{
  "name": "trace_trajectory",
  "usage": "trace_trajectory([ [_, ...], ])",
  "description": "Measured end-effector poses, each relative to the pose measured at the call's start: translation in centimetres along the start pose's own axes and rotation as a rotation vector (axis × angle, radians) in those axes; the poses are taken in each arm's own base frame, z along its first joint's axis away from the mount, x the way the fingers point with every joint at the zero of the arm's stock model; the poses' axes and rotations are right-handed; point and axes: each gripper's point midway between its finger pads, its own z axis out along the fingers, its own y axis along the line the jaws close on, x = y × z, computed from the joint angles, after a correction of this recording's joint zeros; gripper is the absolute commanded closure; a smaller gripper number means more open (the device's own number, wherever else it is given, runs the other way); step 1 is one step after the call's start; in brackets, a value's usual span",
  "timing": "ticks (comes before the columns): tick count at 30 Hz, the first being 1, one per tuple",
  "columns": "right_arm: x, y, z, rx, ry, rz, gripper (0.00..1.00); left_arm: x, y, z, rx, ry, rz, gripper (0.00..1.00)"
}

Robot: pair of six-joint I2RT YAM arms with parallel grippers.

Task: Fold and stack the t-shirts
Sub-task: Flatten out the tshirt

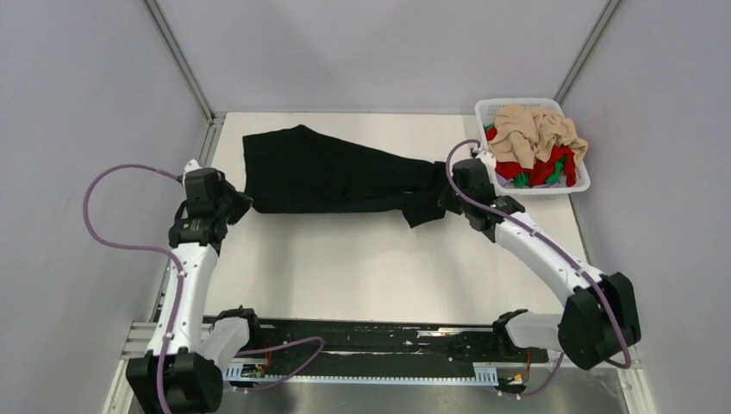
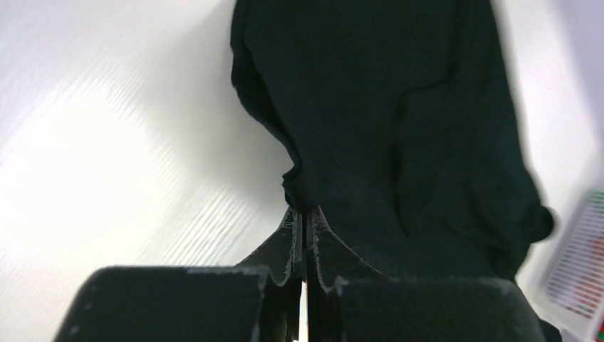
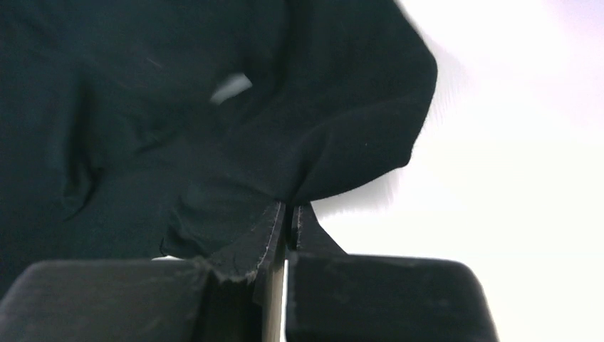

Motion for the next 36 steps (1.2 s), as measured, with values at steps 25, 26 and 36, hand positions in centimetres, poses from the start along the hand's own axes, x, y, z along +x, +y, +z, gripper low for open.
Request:
trace_trajectory([
  [25,-25.4,11.7,-36.6,-0.615,-0.976,-0.262,1.0,-20.0,-20.3,-36.2,0.857,-0.845,0.182,1.0],
  [26,-25.5,11.7,-38.2,-0.64,-0.996,-0.274,1.0,-20.0,-20.5,-37.3,0.874,-0.863,0.19,1.0],
  [36,-23.9,11.2,-50.1,-0.848,-1.093,-0.371,1.0,-18.3,-19.6,-44.9,0.974,-0.971,0.255,1.0],
])
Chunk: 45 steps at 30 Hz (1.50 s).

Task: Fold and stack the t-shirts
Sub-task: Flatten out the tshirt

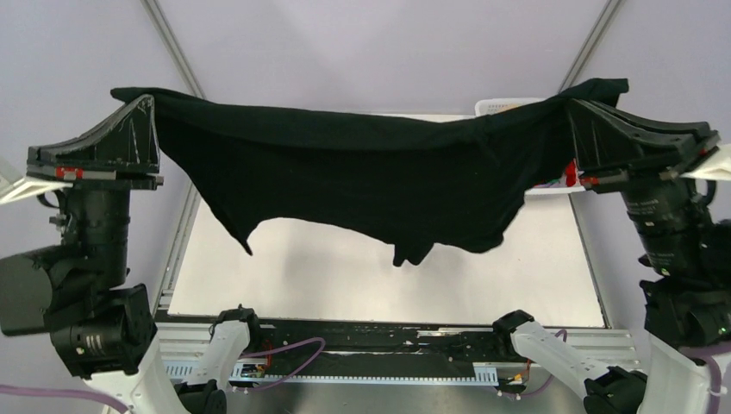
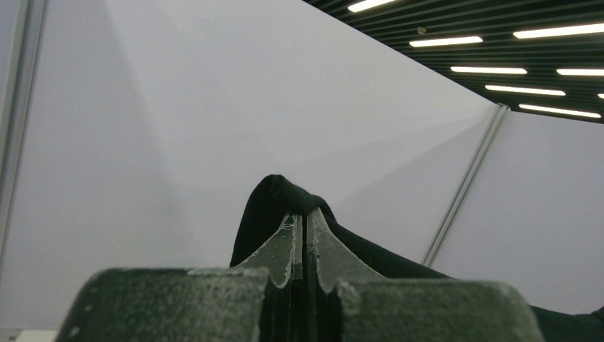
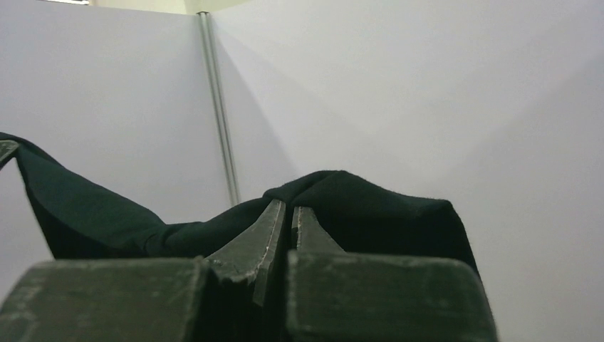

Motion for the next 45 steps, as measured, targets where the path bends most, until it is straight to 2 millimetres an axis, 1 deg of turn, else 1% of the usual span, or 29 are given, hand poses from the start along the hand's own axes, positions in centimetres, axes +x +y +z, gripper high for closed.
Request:
trace_trajectory([
  [3,-1.4,1.2,-1.1,-0.047,-0.013,-0.002,1.0,-1.1,-1.2,-1.8,0.024,-0.024,0.009,1.0],
  [5,-1.8,1.6,-1.6,-0.065,-0.018,-0.003,1.0,-1.8,-2.0,-2.9,0.041,-0.043,0.016,1.0],
  [8,-1.6,1.9,-1.9,-0.078,-0.007,0.0,1.0,-2.7,-2.9,-4.2,0.06,-0.068,0.023,1.0],
  [10,-1.1,1.7,-1.8,-0.074,0.008,0.002,1.0,-2.7,-3.0,-4.5,0.063,-0.073,0.024,1.0],
  [12,-0.3,1.5,-1.5,-0.066,0.025,0.004,1.0,-2.1,-2.4,-4.3,0.05,-0.066,0.021,1.0],
  [13,0.2,1.2,-1.4,-0.058,0.033,0.005,1.0,-1.4,-1.8,-4.0,0.034,-0.056,0.018,1.0],
  [15,1.7,0.5,-0.8,-0.029,0.058,0.006,1.0,0.6,0.1,-3.2,-0.013,-0.023,0.007,1.0],
  [17,3.8,-0.7,0.0,0.018,0.09,0.005,1.0,3.1,2.6,-2.4,-0.077,0.02,-0.006,1.0],
  [20,8.8,-3.8,1.6,0.135,0.146,0.003,1.0,8.2,7.6,-1.4,-0.215,0.099,-0.024,1.0],
  [22,13.7,-6.1,2.6,0.223,0.212,0.001,1.0,12.4,11.7,-1.2,-0.329,0.162,-0.033,1.0],
  [23,16.3,-7.3,2.9,0.267,0.251,-0.001,1.0,15.2,14.1,-1.2,-0.401,0.209,-0.039,1.0],
  [25,21.9,-9.7,3.7,0.358,0.341,-0.007,1.0,20.2,18.3,-1.4,-0.518,0.299,-0.047,1.0],
  [26,24.7,-10.9,3.9,0.404,0.385,-0.008,1.0,23.2,20.7,-1.6,-0.581,0.357,-0.048,1.0],
  [27,28.5,-12.2,4.2,0.454,0.448,-0.01,1.0,25.8,22.5,-1.9,-0.63,0.406,-0.046,1.0],
  [28,31.3,-13.2,4.3,0.487,0.5,-0.013,1.0,28.7,24.6,-2.3,-0.683,0.462,-0.043,1.0],
  [29,34.9,-14.4,4.2,0.527,0.566,-0.012,1.0,31.2,26.4,-2.7,-0.728,0.514,-0.038,1.0],
  [30,37.8,-15.3,3.8,0.556,0.625,-0.011,1.0,34.0,28.2,-3.3,-0.773,0.574,-0.034,1.0],
  [32,42.7,-17.0,3.2,0.605,0.717,-0.004,1.0,39.0,31.3,-4.8,-0.85,0.688,-0.027,1.0],
  [34,47.5,-18.7,2.3,0.653,0.802,0.011,1.0,42.8,33.5,-6.0,-0.9,0.769,-0.022,1.0],
  [35,49.3,-19.4,2.0,0.67,0.833,0.018,1.0,44.4,34.4,-6.5,-0.918,0.801,-0.018,1.0],
  [37,52.7,-20.9,1.5,0.705,0.888,0.035,1.0,46.8,35.7,-7.1,-0.943,0.85,-0.015,1.0],
  [39,55.7,-22.3,1.3,0.736,0.927,0.052,1.0,48.6,36.8,-7.1,-0.956,0.881,-0.012,1.0],
  [41,57.6,-23.4,1.4,0.757,0.947,0.068,1.0,50.3,38.0,-6.2,-0.959,0.893,-0.01,1.0],
  [43,58.8,-24.2,1.7,0.768,0.953,0.081,1.0,51.6,38.9,-5.4,-0.958,0.897,-0.008,1.0],
  [45,59.6,-24.8,2.5,0.774,0.944,0.095,1.0,52.8,39.8,-4.6,-0.959,0.903,-0.009,1.0],
])
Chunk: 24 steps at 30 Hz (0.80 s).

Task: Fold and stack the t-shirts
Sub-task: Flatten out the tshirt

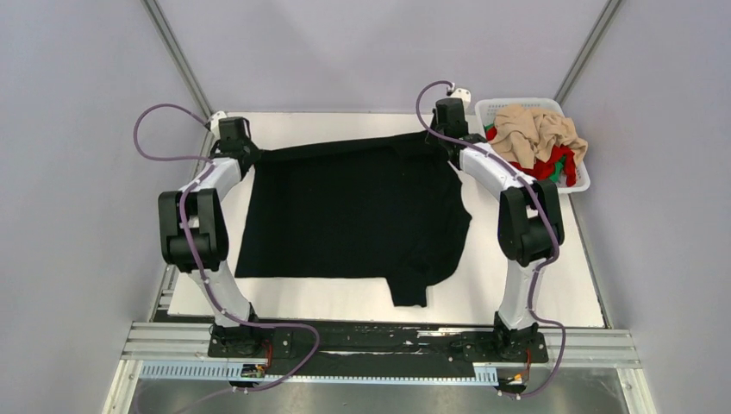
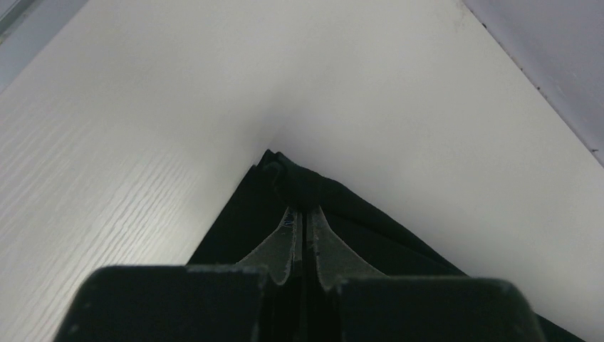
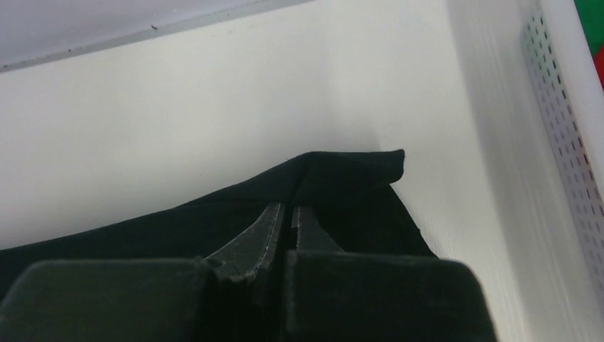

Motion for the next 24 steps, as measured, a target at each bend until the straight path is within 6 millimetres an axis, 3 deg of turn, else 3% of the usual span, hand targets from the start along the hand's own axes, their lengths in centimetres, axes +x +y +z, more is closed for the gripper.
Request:
trace_trajectory([
  [5,-1.5,0.6,2.7,-0.007,-0.028,0.04,0.99,-0.5,-1.4,3.6,0.007,0.0,-0.004,1.0],
  [7,-1.9,0.9,4.2,-0.013,-0.037,0.058,0.94,-0.7,-1.7,4.7,0.008,0.0,-0.01,0.96],
  [9,-2.1,1.1,5.8,-0.021,-0.04,0.084,0.89,-0.9,-2.2,6.0,0.005,-0.002,-0.016,0.81],
  [10,-2.2,1.1,6.7,-0.026,-0.042,0.095,0.84,-1.1,-2.4,6.6,0.002,-0.003,-0.022,0.54],
  [11,-2.1,1.1,7.4,-0.029,-0.041,0.105,0.74,-1.2,-2.6,7.2,-0.002,-0.003,-0.025,0.18],
  [13,-2.2,1.0,9.0,-0.03,-0.045,0.12,0.43,-1.8,-2.7,8.3,-0.023,-0.006,-0.022,0.02],
  [15,-2.5,0.9,10.5,-0.049,-0.048,0.126,0.06,-2.8,-2.8,8.9,-0.037,-0.015,-0.031,0.0],
  [16,-2.8,0.8,10.8,-0.065,-0.047,0.128,0.01,-3.4,-2.9,8.9,-0.037,-0.02,-0.031,0.0],
  [20,-2.8,1.0,10.3,-0.126,-0.018,0.114,0.0,-4.7,-3.8,8.1,-0.014,-0.021,-0.031,0.0],
  [22,-2.0,0.9,8.9,-0.146,0.015,0.112,0.0,-4.7,-4.1,7.0,0.004,-0.008,-0.03,0.0],
  [24,-0.3,0.8,6.2,-0.172,0.075,0.106,0.0,-4.0,-4.0,4.8,0.023,0.025,-0.026,0.0],
])
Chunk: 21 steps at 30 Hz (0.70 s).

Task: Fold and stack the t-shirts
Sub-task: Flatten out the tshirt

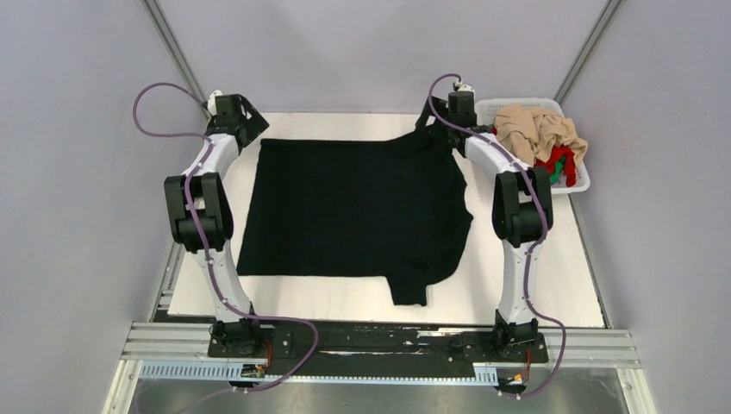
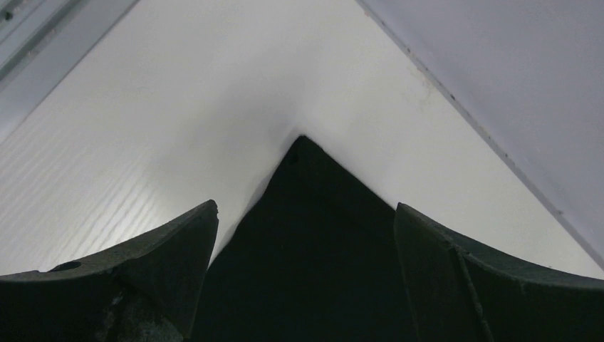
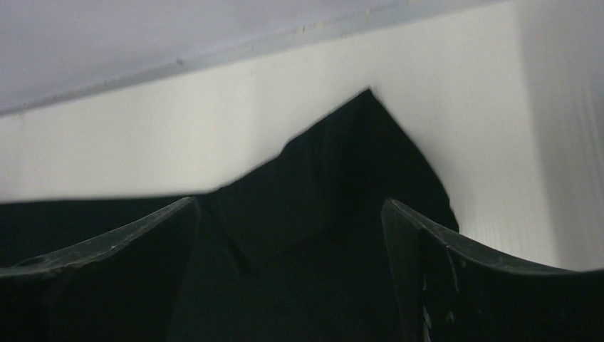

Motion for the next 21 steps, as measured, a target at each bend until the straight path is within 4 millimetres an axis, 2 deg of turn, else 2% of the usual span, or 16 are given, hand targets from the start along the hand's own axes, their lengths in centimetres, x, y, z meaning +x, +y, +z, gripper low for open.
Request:
trace_trajectory([
  [3,2.8,0.3,-4.0,-0.023,0.083,0.001,0.0,1.8,0.0,-4.0,0.038,0.057,0.006,0.0],
  [7,7.0,-0.4,-10.8,-0.02,0.2,0.018,0.0,5.2,-0.1,-9.4,0.111,0.135,0.025,0.0],
  [9,8.7,-0.9,-13.6,-0.006,0.244,0.029,0.0,7.7,0.2,-11.5,0.14,0.189,0.038,0.0],
  [12,11.8,-2.4,-18.3,0.042,0.322,0.063,0.02,12.0,1.8,-13.9,0.155,0.289,0.053,0.0],
  [14,13.6,-3.3,-20.9,0.075,0.367,0.091,0.06,14.7,3.5,-15.1,0.141,0.353,0.054,0.0],
  [17,16.5,-4.7,-23.9,0.121,0.434,0.133,0.21,18.0,6.2,-17.2,0.112,0.423,0.041,0.0],
  [21,20.1,-6.1,-26.3,0.174,0.525,0.18,0.44,19.7,7.9,-19.0,0.105,0.434,0.019,0.0],
])
